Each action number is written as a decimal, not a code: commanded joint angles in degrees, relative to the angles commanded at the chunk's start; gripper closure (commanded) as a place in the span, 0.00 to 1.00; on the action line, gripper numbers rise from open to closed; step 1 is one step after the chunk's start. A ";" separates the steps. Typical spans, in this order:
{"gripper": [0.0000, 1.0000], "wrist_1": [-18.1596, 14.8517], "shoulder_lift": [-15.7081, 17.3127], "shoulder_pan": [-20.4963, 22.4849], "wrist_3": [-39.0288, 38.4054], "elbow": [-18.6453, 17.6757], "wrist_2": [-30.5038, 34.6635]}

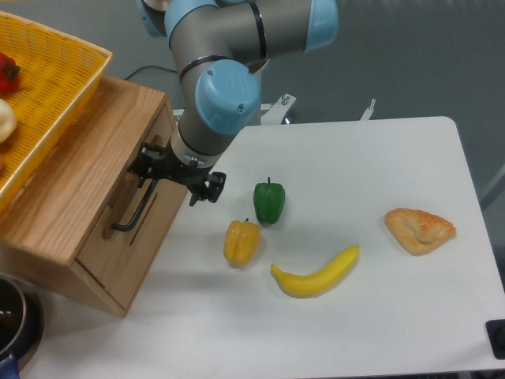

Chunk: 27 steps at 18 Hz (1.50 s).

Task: Slide open the top drawer

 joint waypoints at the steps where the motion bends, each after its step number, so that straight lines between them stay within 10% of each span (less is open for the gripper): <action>1: 0.00 0.00 0.00 0.00 0.00 -0.35 0.00; 27: 0.00 0.53 -0.26 1.58 0.70 -0.35 0.18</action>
